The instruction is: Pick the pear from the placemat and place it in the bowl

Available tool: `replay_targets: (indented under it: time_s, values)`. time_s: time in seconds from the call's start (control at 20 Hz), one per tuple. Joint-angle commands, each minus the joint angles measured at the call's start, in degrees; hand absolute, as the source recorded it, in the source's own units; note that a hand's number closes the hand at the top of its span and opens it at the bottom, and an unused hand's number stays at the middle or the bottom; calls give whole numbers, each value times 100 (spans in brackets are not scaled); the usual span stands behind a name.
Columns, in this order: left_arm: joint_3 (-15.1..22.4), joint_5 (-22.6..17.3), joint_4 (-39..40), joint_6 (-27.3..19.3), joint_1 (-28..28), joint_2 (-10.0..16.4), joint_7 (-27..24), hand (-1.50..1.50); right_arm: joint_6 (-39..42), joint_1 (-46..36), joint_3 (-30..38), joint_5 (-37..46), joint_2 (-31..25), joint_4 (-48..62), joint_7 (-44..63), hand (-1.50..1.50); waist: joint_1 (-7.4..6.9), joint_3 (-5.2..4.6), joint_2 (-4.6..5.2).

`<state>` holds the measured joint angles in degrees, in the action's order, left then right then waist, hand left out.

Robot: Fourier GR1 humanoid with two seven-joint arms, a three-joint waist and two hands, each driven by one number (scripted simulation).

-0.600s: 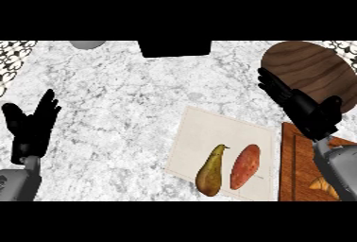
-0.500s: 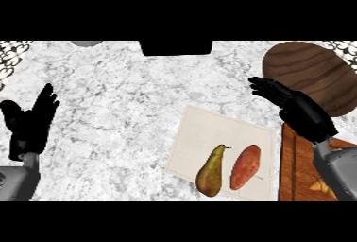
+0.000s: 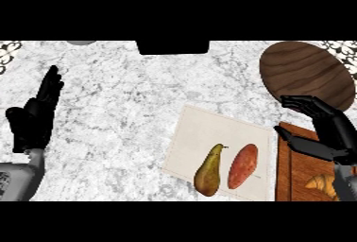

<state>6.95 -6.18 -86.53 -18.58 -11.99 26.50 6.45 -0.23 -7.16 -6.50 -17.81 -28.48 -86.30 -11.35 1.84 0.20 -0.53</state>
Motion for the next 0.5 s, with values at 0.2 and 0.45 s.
replay_targets:
  time_s: [0.2, 0.45]
  values:
    - [148, 307, -150, 20, -124, -137, 42, 0, 330, 772, -113, 989, -696, -1129, -815, -150, -102, -24, 34]
    - [301, 450, -526, -129, 78, -261, 281, 0, 383, 934, -610, 1734, -1273, -2069, 529, -150, -159, -29, 19]
